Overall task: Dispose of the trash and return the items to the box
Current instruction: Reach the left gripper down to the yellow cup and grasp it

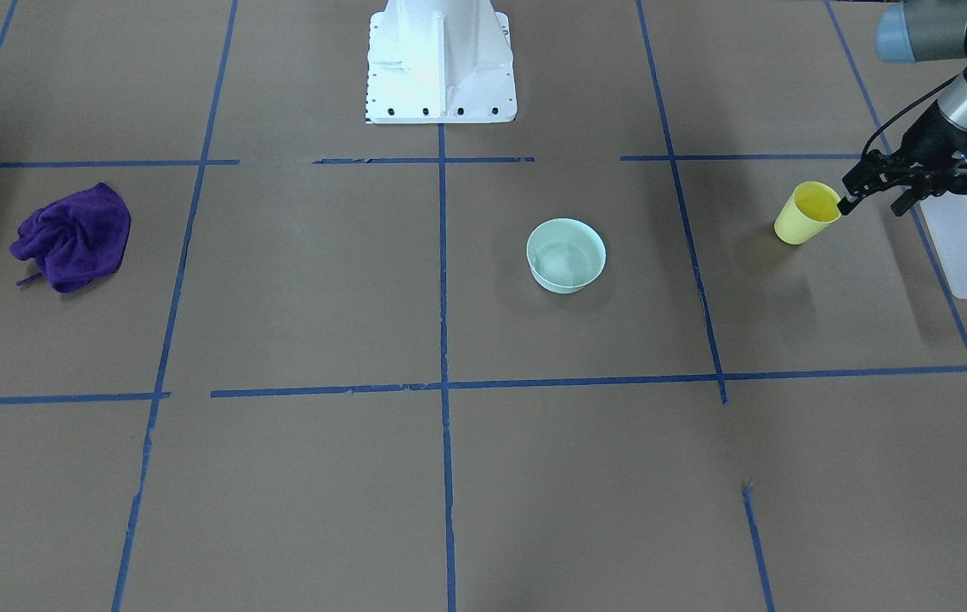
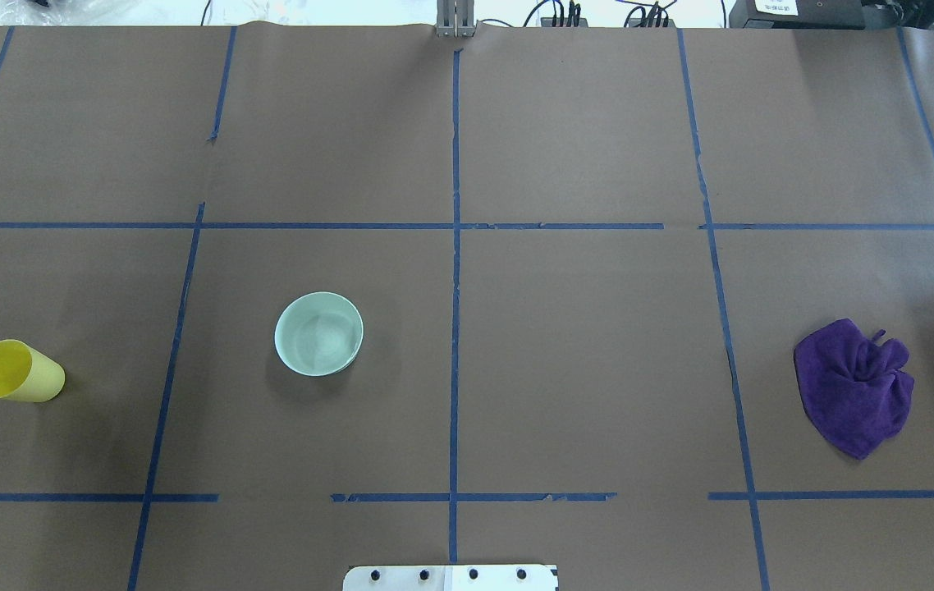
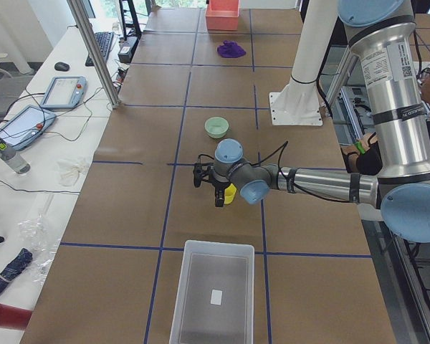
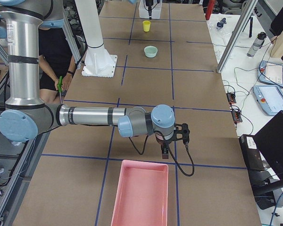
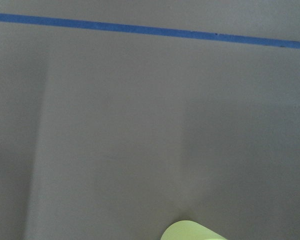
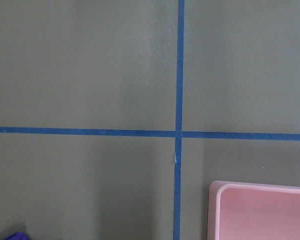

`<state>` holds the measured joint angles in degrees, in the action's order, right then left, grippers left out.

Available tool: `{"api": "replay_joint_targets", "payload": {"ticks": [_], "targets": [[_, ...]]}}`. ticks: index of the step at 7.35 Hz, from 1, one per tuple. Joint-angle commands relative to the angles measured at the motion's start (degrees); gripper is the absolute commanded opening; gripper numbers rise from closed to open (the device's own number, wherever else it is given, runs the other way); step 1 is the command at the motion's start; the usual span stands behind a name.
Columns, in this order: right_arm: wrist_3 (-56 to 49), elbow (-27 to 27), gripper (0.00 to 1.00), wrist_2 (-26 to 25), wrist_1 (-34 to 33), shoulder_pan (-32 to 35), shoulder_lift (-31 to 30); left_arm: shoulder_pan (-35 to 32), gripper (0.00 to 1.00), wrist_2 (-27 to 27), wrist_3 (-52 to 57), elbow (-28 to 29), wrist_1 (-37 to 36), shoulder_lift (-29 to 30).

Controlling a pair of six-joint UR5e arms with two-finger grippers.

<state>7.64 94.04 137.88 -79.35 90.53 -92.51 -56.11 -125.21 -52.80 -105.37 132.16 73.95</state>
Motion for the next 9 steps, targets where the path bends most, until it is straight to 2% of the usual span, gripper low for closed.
{"api": "replay_joint_targets", "payload": {"ticks": [1, 5, 6, 7, 8, 9], "targets": [[0.0, 0.0, 1.0, -0.1, 0.1, 0.0, 0.0, 2.3, 1.0, 0.1, -0.4, 0.4, 0.0, -0.1], [0.0, 0.0, 1.0, 0.2, 0.1, 0.0, 0.0, 4.7, 1.0, 0.1, -0.3, 1.7, 0.0, -0.2], [0.4, 0.0, 1.0, 0.3, 0.0, 0.0, 0.0, 5.0, 0.94, 0.1, -0.3, 2.1, 0.1, -0.2], [0.7, 0.1, 1.0, 0.2, 0.0, 0.0, 0.0, 5.2, 0.73, 0.1, -0.3, 2.1, 0.1, -0.2], [0.8, 0.1, 1.0, 0.1, 0.1, 0.0, 0.0, 5.2, 0.39, 0.1, -0.3, 2.1, 0.1, -0.2], [0.8, 0.1, 1.0, 0.1, 0.1, 0.0, 0.0, 5.2, 0.12, 0.1, -0.3, 2.3, 0.0, -0.1]]}}
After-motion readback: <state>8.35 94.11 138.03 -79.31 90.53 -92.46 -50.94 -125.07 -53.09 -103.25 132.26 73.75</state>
